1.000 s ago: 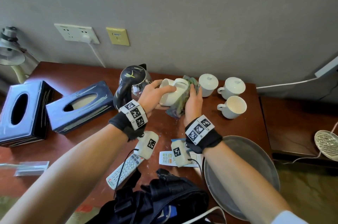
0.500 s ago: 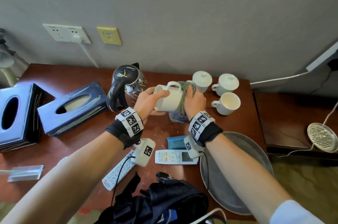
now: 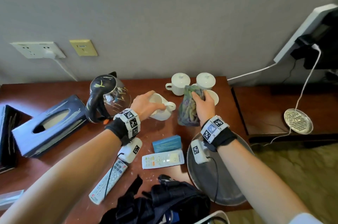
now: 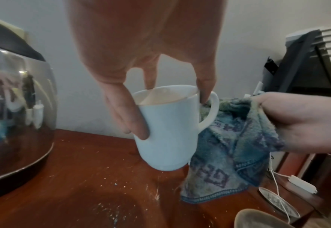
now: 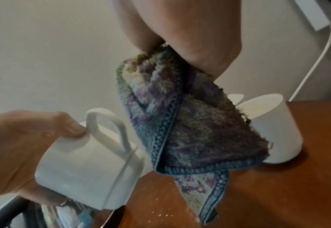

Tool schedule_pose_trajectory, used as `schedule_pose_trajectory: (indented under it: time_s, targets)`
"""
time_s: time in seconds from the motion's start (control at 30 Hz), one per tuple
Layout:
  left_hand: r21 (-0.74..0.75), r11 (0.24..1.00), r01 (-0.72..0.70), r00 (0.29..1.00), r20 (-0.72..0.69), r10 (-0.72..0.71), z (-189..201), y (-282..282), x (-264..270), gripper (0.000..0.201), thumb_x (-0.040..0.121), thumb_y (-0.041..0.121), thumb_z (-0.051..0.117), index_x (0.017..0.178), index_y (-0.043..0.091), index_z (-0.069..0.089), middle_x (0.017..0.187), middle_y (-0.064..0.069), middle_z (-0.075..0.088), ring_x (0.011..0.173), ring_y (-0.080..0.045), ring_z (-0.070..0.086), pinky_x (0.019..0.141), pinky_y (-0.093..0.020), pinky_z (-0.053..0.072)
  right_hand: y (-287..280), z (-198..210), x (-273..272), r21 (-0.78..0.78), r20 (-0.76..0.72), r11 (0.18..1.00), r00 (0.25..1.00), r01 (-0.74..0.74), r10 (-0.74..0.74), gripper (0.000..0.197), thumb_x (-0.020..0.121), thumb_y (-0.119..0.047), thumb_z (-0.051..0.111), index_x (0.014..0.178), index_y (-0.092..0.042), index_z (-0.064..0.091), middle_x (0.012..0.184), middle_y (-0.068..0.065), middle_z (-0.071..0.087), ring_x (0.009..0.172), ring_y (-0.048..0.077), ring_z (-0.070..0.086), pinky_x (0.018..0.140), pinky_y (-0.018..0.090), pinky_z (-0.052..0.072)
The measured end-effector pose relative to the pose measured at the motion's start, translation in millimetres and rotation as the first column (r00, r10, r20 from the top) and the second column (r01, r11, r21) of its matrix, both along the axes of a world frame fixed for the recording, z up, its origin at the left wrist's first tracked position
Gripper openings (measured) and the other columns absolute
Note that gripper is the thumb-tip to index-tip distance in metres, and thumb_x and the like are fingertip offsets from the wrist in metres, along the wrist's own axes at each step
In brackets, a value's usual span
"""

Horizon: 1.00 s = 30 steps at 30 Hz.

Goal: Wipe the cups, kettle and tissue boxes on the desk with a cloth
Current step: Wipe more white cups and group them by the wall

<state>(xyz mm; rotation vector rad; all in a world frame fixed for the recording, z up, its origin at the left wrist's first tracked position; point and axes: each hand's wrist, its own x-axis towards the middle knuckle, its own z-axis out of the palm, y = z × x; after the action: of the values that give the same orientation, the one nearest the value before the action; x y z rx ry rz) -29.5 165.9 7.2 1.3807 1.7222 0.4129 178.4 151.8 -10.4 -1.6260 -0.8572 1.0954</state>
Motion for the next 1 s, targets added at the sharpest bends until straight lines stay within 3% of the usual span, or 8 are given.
schedule_pose_trajectory:
  time_s: [0.1, 0.17, 0.23, 0.37, 0.57, 0.77, 1.0]
  targets:
    - [0.011, 0.998, 0.061, 0.994, -0.087, -0.06, -2.0, 3.8, 16.4, 0.108, 0.044, 0.067, 0.069, 0.143, 0.034, 0.044, 0.133, -0.012, 0.05, 0.114, -0.033, 0.055, 0.088, -0.049, 0.056, -6.8, 1.5, 20.2, 0.027, 0.064, 1.0, 0.998, -0.006, 0.004, 0.012, 0.095, -0.027, 0.062, 0.104, -0.022, 0.067, 0.099, -0.005, 0.069, 0.103, 0.017, 0.064, 0.096, 0.037, 0.052]
    - [0.018, 0.998, 0.064, 0.988, -0.145, -0.06, -4.4, 6.7, 25.8, 0.109, 0.046, 0.071, 0.069, 0.144, 0.032, 0.042, 0.132, -0.012, 0.05, 0.114, -0.033, 0.054, 0.092, -0.048, 0.053, -9.6, 0.0, 29.6, 0.025, 0.111, 1.0, 0.994, 0.006, -0.008, 0.013, 0.09, -0.038, 0.062, 0.094, -0.028, 0.069, 0.096, -0.006, 0.07, 0.099, 0.017, 0.066, 0.095, 0.041, 0.053]
    - [0.02, 0.998, 0.052, 0.982, -0.184, -0.048, -8.0, 8.4, 32.7, 0.096, 0.061, 0.063, 0.077, 0.143, 0.027, 0.042, 0.131, -0.012, 0.049, 0.114, -0.032, 0.053, 0.093, -0.041, 0.048, -10.2, -5.3, 38.5, 0.008, 0.138, 1.0, 0.99, 0.022, -0.022, 0.029, 0.083, -0.05, 0.06, 0.101, -0.029, 0.069, 0.101, -0.004, 0.071, 0.101, 0.018, 0.066, 0.095, 0.044, 0.053]
    - [0.009, 0.999, 0.037, 0.976, -0.213, -0.034, -21.9, 15.2, 43.0, 0.082, 0.072, 0.052, 0.079, 0.139, 0.022, 0.042, 0.13, -0.01, 0.049, 0.107, -0.027, 0.054, 0.078, -0.034, 0.042, -11.4, -8.5, 53.0, -0.027, 0.168, 0.999, 0.985, 0.04, -0.034, 0.029, 0.094, -0.039, 0.058, 0.115, -0.021, 0.067, 0.108, -0.001, 0.069, 0.103, 0.017, 0.064, 0.097, 0.043, 0.052]
    - [-0.037, 0.997, 0.07, 0.958, -0.274, -0.078, -35.3, 33.2, 63.9, 0.089, 0.073, 0.056, 0.078, 0.143, 0.02, 0.037, 0.134, -0.012, 0.044, 0.115, -0.033, 0.054, 0.081, -0.035, 0.045, -4.1, -20.9, 70.7, -0.076, 0.219, 0.996, 0.975, 0.045, -0.028, 0.023, 0.097, -0.039, 0.055, 0.108, -0.023, 0.066, 0.102, -0.002, 0.069, 0.099, 0.015, 0.064, 0.094, 0.041, 0.054]
    - [-0.06, 0.997, 0.043, 0.948, -0.312, -0.059, -49.1, 55.3, 90.5, 0.096, 0.069, 0.055, 0.081, 0.141, 0.016, 0.032, 0.133, -0.014, 0.045, 0.116, -0.037, 0.055, 0.094, -0.049, 0.051, 6.7, -36.6, 86.7, -0.139, 0.206, 0.989, 0.978, 0.055, -0.026, 0.012, 0.096, -0.042, 0.055, 0.092, -0.034, 0.062, 0.1, -0.003, 0.069, 0.1, 0.017, 0.065, 0.095, 0.044, 0.054]
    - [-0.063, 0.997, 0.036, 0.932, -0.358, -0.056, -60.4, 78.8, 111.7, 0.098, 0.073, 0.054, 0.079, 0.144, 0.011, 0.027, 0.135, -0.017, 0.043, 0.12, -0.038, 0.051, 0.096, -0.047, 0.048, 8.8, -48.0, 96.8, -0.189, 0.184, 0.981, 0.983, 0.05, -0.014, 0.016, 0.096, -0.041, 0.055, 0.082, -0.037, 0.06, 0.097, -0.007, 0.067, 0.099, 0.016, 0.064, 0.096, 0.044, 0.053]
